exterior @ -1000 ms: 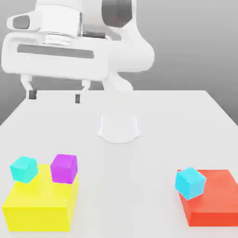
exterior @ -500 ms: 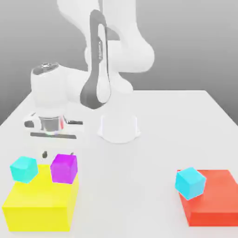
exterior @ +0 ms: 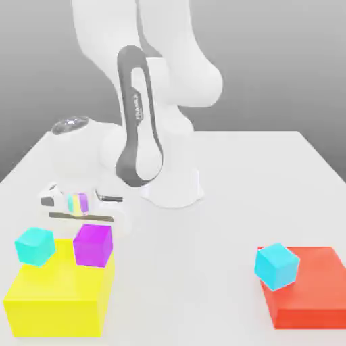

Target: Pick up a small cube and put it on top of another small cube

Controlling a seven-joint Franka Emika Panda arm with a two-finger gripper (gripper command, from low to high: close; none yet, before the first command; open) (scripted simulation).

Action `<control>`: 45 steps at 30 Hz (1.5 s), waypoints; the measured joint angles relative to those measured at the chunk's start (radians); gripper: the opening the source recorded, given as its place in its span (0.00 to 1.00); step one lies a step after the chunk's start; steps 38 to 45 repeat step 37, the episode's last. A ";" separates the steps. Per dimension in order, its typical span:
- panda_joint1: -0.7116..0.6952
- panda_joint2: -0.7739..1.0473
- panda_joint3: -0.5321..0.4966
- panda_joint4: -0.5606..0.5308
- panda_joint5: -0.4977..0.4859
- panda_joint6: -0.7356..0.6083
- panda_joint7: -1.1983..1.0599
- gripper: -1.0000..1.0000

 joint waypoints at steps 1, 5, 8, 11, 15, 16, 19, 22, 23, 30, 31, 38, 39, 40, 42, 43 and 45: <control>0.006 -0.036 -0.021 -0.008 -0.054 -0.028 0.039 0.00; -0.052 -0.177 -0.037 -0.023 -0.181 -0.140 0.125 0.00; -0.042 -0.269 -0.013 0.057 -0.164 -0.252 0.196 0.00; 0.025 -0.319 0.057 0.135 -0.128 -0.348 0.281 0.00; 0.135 -0.326 0.176 0.194 -0.098 -0.422 0.383 0.00; 0.163 -0.326 0.207 0.207 -0.091 -0.439 0.409 0.00; 0.246 -0.324 0.300 0.248 -0.073 -0.489 0.486 0.00; 0.329 -0.321 0.394 0.288 -0.056 -0.539 0.563 0.00; 0.356 -0.319 0.425 0.301 -0.050 -0.555 0.589 0.00; 0.466 -0.223 0.576 0.317 -0.087 -0.528 0.720 0.00; 0.464 -0.197 0.579 0.313 -0.106 -0.501 0.734 0.00; 0.460 -0.096 0.580 0.297 -0.177 -0.393 0.787 1.00; 0.460 -0.096 0.580 0.297 -0.177 -0.393 0.787 1.00; 0.460 -0.096 0.580 0.297 -0.177 -0.393 0.787 1.00; 0.460 -0.096 0.580 0.297 -0.177 -0.393 0.787 1.00; 0.460 -0.096 0.580 0.297 -0.177 -0.393 0.787 1.00; 0.460 -0.096 0.580 0.297 -0.177 -0.393 0.787 1.00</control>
